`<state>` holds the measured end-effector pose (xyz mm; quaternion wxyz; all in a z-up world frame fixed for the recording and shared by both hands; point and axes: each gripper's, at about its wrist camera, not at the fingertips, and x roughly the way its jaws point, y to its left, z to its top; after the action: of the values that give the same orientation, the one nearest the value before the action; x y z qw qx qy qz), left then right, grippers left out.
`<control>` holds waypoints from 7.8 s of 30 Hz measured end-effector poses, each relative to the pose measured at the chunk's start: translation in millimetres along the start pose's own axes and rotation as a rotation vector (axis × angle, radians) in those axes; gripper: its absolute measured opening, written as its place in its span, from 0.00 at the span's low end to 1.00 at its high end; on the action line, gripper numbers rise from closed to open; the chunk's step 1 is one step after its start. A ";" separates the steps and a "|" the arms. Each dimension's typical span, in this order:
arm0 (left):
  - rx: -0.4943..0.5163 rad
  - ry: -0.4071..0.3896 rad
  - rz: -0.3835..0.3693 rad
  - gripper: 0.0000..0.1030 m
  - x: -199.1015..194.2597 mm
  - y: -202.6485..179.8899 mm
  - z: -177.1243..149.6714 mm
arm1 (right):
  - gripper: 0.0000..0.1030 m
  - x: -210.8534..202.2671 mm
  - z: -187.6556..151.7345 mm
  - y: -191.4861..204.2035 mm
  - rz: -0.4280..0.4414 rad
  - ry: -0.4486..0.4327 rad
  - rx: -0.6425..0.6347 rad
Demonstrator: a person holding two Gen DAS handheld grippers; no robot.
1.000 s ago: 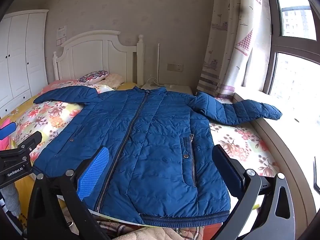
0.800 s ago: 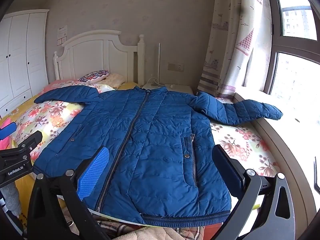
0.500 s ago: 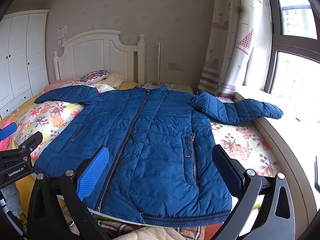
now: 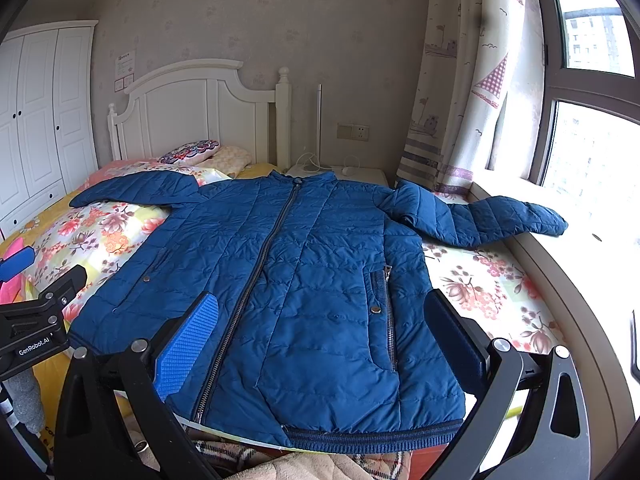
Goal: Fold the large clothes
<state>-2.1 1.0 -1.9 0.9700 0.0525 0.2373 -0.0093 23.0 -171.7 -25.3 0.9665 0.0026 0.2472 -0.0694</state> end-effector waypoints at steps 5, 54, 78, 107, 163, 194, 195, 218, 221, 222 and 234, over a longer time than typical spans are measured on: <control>0.001 0.000 0.000 0.98 -0.1 -0.3 -0.1 | 0.96 -1.0 0.0 2.7 -0.002 0.000 0.003; 0.078 -0.105 -0.028 0.98 -35.9 -14.7 19.5 | 0.96 -30.2 16.9 -36.2 -0.044 -0.095 0.062; 0.235 0.172 -0.092 0.98 127.6 -64.0 43.5 | 0.96 87.9 8.6 -99.1 -0.104 0.144 0.134; 0.017 0.466 -0.171 0.98 370.6 -39.3 49.5 | 0.15 303.2 81.0 -309.3 -0.369 0.027 0.540; 0.550 0.114 -0.468 0.86 329.2 -294.5 129.4 | 0.13 321.9 34.6 -198.4 -0.018 0.199 0.606; -0.489 0.278 -0.592 0.22 390.4 31.6 121.2 | 0.14 319.7 30.9 -200.8 -0.041 0.192 0.628; -0.525 0.310 -0.570 0.28 398.6 45.1 111.2 | 0.14 319.9 31.4 -199.7 -0.045 0.193 0.620; -0.588 0.225 -0.612 0.15 406.8 72.0 80.1 | 0.56 373.3 74.2 -105.2 -0.237 0.313 -0.202; -0.605 0.212 -0.578 0.15 399.7 81.2 77.9 | 0.58 360.6 76.8 -148.2 -0.234 0.280 0.050; -0.599 0.231 -0.579 0.15 400.5 79.7 77.0 | 0.59 356.5 74.1 -155.9 -0.236 0.275 0.095; -0.604 0.236 -0.408 0.44 394.9 88.2 74.2 | 0.67 331.0 58.2 -183.5 -0.010 0.367 0.233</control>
<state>386.2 83.5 -110.1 0.8860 -0.2832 0.3450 -0.1259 313.3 -399.6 -127.1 0.8981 0.1256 0.4093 -0.1008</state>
